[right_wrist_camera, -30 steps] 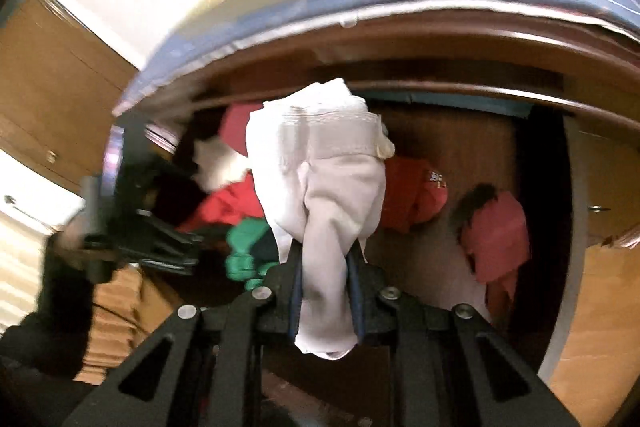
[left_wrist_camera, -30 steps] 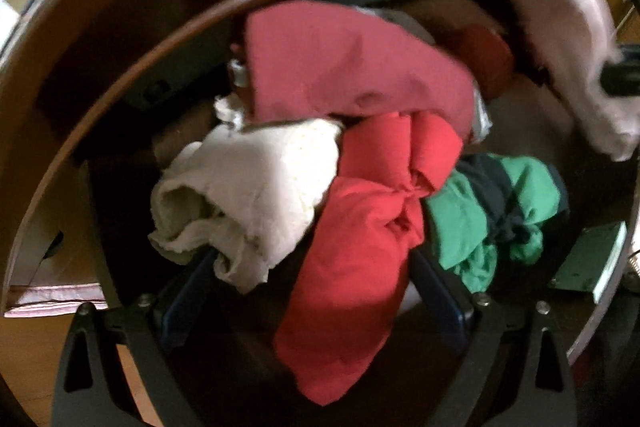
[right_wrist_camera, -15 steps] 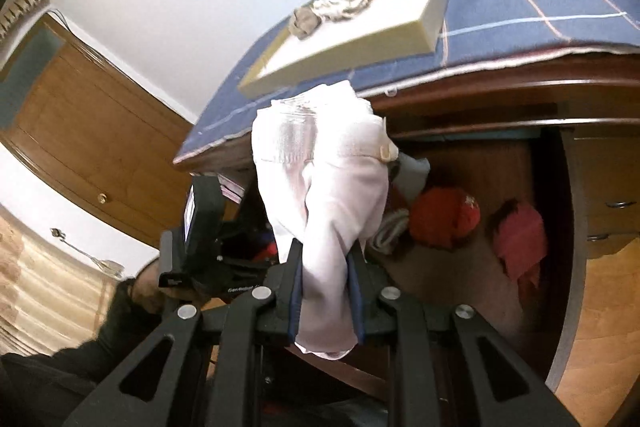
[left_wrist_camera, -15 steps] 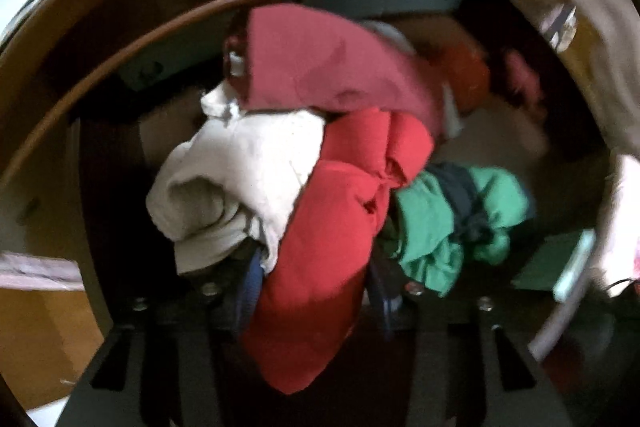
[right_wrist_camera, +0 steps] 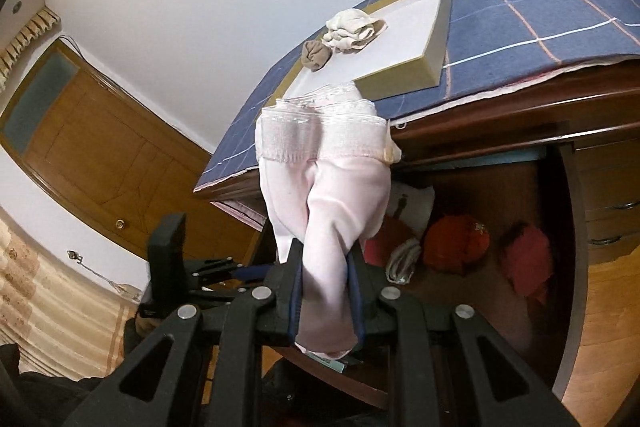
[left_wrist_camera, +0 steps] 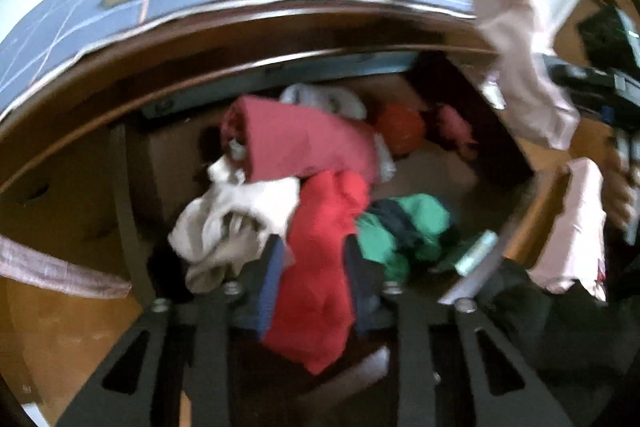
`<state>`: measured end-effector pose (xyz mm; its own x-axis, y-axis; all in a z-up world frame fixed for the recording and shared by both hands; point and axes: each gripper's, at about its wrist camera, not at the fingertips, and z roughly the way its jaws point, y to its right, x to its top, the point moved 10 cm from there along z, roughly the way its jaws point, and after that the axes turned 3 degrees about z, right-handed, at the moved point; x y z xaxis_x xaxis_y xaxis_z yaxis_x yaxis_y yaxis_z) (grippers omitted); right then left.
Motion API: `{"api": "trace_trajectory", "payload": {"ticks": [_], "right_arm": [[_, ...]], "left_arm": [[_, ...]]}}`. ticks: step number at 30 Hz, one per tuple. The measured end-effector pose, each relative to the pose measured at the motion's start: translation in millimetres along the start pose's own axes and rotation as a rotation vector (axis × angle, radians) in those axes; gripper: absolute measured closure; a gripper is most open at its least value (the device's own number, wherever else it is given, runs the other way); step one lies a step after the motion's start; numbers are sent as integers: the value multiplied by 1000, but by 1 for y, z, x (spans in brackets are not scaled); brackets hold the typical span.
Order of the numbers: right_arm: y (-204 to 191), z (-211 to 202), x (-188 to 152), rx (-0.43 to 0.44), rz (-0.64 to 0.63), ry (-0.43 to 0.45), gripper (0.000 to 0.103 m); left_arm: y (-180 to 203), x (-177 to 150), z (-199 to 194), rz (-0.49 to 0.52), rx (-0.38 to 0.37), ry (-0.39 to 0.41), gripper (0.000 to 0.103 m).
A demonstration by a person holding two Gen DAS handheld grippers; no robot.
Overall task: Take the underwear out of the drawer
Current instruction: 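Hold pink underwear up with right tool while left tool grasps red underwear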
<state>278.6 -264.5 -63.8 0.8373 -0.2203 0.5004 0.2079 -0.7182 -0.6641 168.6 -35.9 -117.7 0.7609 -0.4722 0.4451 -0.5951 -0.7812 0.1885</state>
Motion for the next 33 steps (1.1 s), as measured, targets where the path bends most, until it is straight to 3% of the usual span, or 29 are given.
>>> {"api": "trace_trajectory", "payload": {"ticks": [3, 7, 10, 15, 17, 20, 23, 24, 31, 33], "right_arm": [[-2, 3, 0, 0, -11, -11, 81], [-7, 9, -2, 7, -22, -23, 81], [-8, 11, -2, 5, -19, -30, 81], [-8, 6, 3, 6, -23, -21, 81], [-8, 6, 4, 10, -25, -10, 81], [-7, 5, 1, 13, -21, -18, 81], [-3, 9, 0, 17, -6, -26, 81], [-2, 10, 1, 18, 0, -30, 81], [-2, 11, 1, 18, 3, -38, 81], [-4, 10, 1, 19, 1, -36, 81]], "left_arm": [[4, -1, 4, 59, 60, -36, 76], [12, 4, 7, 77, 20, -40, 72], [26, 6, 26, 132, -21, -92, 70], [18, 1, 62, 159, -1, -212, 71], [13, 4, 63, 153, -5, -228, 70], [2, 9, 59, 162, 48, -240, 70], [-6, 10, 54, 161, 55, -229, 47], [-5, 7, 54, 173, 44, -236, 45], [12, -11, 71, 277, 33, -334, 44], [8, -12, 79, 252, 39, -363, 41]]}}
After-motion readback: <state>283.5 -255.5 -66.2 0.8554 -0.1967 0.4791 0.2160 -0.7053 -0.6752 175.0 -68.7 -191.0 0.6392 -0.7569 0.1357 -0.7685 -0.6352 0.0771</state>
